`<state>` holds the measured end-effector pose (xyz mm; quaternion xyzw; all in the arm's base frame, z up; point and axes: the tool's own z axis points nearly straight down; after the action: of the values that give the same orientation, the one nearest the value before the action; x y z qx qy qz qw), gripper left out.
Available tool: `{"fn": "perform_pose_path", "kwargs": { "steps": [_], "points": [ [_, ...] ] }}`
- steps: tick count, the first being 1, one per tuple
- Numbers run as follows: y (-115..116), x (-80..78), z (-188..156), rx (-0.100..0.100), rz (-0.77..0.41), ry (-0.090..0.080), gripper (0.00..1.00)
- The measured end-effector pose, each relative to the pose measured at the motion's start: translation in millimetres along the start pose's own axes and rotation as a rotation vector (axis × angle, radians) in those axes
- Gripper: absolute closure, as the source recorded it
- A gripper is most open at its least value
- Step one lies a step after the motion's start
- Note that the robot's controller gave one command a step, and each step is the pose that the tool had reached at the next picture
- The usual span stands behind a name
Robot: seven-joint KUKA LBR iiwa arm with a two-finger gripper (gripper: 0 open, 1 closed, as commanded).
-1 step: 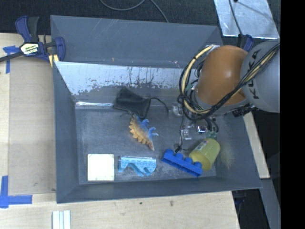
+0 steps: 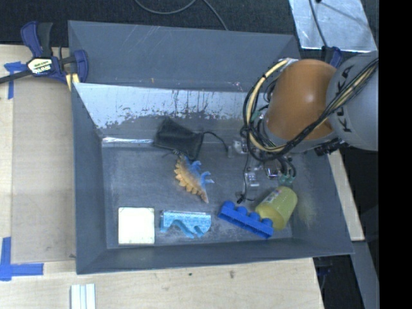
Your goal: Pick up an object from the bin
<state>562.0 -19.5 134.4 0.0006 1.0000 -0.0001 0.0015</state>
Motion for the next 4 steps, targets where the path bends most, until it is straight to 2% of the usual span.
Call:
{"fn": "perform_pose_path", "kwargs": {
  "steps": [1,2,3,4],
  "points": [
    [31,-14.0,0,0.002,0.073,0.001,0.00],
    [73,-4.5,8,-0.001,0.025,-0.001,0.00],
    [95,-3.1,19,0.001,-0.148,0.000,0.00],
    [95,-7.6,34,-0.001,-0.142,0.000,0.00]
  ]
}}
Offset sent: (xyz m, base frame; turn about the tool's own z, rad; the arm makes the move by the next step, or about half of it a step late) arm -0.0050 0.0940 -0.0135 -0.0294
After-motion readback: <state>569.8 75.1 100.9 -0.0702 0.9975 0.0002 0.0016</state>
